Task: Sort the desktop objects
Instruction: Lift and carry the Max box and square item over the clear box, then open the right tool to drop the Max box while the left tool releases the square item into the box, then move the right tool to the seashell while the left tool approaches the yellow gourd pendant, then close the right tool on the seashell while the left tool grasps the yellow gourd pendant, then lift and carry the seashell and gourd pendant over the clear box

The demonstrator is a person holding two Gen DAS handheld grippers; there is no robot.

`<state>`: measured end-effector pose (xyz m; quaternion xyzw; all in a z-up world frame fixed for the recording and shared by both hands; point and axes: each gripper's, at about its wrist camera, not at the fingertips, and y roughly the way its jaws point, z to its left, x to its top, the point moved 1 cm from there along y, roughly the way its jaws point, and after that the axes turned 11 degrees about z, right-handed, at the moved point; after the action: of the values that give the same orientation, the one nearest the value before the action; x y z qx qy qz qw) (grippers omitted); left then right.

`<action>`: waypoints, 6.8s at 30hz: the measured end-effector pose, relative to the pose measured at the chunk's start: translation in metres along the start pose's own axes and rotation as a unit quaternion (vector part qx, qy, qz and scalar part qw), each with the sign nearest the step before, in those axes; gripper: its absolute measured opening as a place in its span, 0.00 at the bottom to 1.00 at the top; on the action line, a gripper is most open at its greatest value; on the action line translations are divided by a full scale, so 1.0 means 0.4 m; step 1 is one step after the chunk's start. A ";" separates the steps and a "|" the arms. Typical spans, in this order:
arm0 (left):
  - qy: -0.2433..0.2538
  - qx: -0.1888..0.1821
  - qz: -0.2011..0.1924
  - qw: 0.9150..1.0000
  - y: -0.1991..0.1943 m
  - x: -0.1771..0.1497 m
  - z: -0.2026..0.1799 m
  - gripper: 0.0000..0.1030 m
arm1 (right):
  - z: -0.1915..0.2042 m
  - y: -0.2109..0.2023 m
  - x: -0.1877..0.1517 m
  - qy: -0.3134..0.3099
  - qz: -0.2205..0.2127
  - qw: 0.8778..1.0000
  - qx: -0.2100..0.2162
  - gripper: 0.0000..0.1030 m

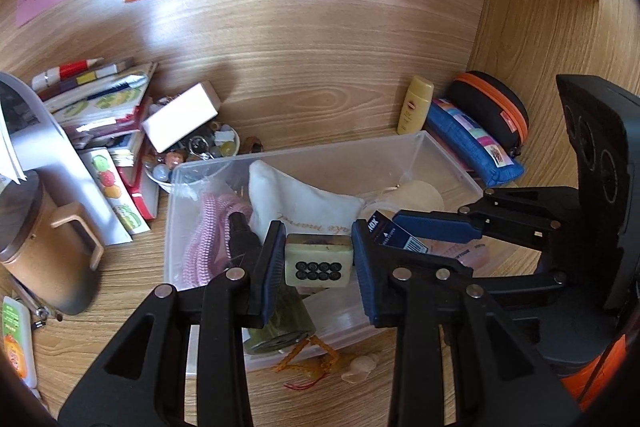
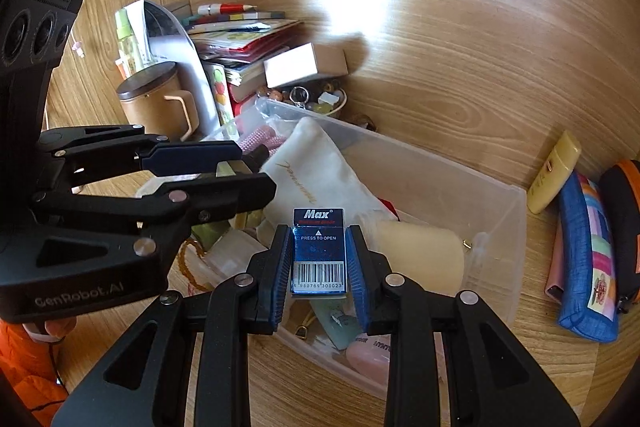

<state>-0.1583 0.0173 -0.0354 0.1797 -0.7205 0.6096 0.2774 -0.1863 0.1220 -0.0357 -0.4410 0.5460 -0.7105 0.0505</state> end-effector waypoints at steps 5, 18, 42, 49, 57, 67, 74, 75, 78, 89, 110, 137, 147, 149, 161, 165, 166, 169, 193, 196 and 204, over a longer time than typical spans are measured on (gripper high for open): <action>-0.001 -0.010 0.008 1.000 0.015 0.000 0.002 0.34 | -0.004 0.010 0.000 -0.002 0.000 1.000 -0.004 0.24; -0.007 -0.015 0.012 1.000 0.022 0.002 0.011 0.38 | -0.006 0.010 0.000 -0.007 -0.005 1.000 -0.011 0.26; -0.020 0.024 -0.035 0.999 -0.081 -0.011 0.013 0.93 | 0.031 -0.085 -0.011 -0.002 -0.047 0.996 -0.072 0.67; -0.026 0.035 -0.048 0.998 -0.133 -0.047 0.025 0.93 | 0.044 -0.112 -0.037 0.013 -0.050 0.994 -0.095 0.80; -0.046 0.066 -0.055 0.995 -0.181 -0.106 0.066 0.96 | 0.086 -0.130 -0.072 0.022 -0.042 0.994 -0.101 0.80; -0.069 0.073 -0.020 0.995 -0.155 -0.195 0.108 0.97 | 0.159 -0.112 -0.131 0.020 -0.016 0.995 -0.101 0.80; -0.084 0.068 0.007 0.994 -0.119 -0.235 0.134 0.97 | 0.179 -0.028 -0.163 0.029 0.033 0.997 -0.071 0.80; -0.086 0.065 0.010 0.994 -0.114 -0.239 0.136 0.97 | 0.182 -0.013 -0.165 0.029 0.040 0.996 -0.069 0.80; -0.088 0.062 0.022 0.994 -0.096 -0.252 0.144 0.97 | 0.184 0.025 -0.166 0.030 0.056 0.995 -0.070 0.80; -0.090 0.055 0.054 0.993 -0.048 -0.258 0.160 0.97 | 0.177 0.085 -0.154 0.039 0.079 0.994 -0.063 0.71; -0.078 0.049 0.074 0.993 -0.023 -0.232 0.110 0.97 | 0.165 0.096 -0.145 0.017 0.080 0.996 -0.025 0.34; -0.053 0.140 0.104 0.983 0.100 -0.183 -0.045 0.86 | -0.009 -0.077 -0.247 0.034 0.006 0.999 -0.002 0.34; -0.079 0.114 0.105 0.985 0.117 -0.174 -0.044 0.66 | -0.021 -0.099 -0.259 0.031 -0.013 0.999 0.012 0.34; -0.084 0.118 0.100 0.984 0.112 -0.180 -0.043 0.61 | -0.021 -0.097 -0.258 0.030 -0.013 0.999 0.013 0.34; -0.088 0.118 0.090 0.985 0.094 -0.201 -0.011 0.41 | -0.014 -0.099 -0.253 0.028 -0.013 0.999 0.008 0.34; -0.087 0.113 0.081 0.986 0.074 -0.207 -0.010 0.41 | -0.007 -0.106 -0.251 0.028 -0.016 0.999 0.001 0.34; -0.086 0.111 0.079 0.987 0.067 -0.207 -0.010 0.41 | -0.005 -0.107 -0.250 0.028 -0.016 0.999 0.000 0.34; -0.084 0.105 0.068 0.989 0.043 -0.206 -0.012 0.41 | 0.000 -0.116 -0.247 0.027 -0.020 0.999 -0.005 0.34; -0.052 0.054 -0.027 0.997 -0.134 -0.131 -0.051 0.41 | 0.005 -0.165 -0.178 0.029 -0.054 0.998 -0.036 0.34; -0.049 0.050 -0.032 0.997 -0.135 -0.114 -0.048 0.41 | 0.006 -0.158 -0.165 0.025 -0.053 0.998 -0.035 0.34; -0.032 0.045 -0.030 0.998 -0.111 -0.078 -0.045 0.41 | 0.007 -0.120 -0.131 0.019 -0.042 0.998 -0.031 0.34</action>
<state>-0.1040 0.0239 -0.0182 0.2331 -0.6954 0.6264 0.2642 -0.1328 0.1681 -0.0264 -0.4516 0.5494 -0.7030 -0.0035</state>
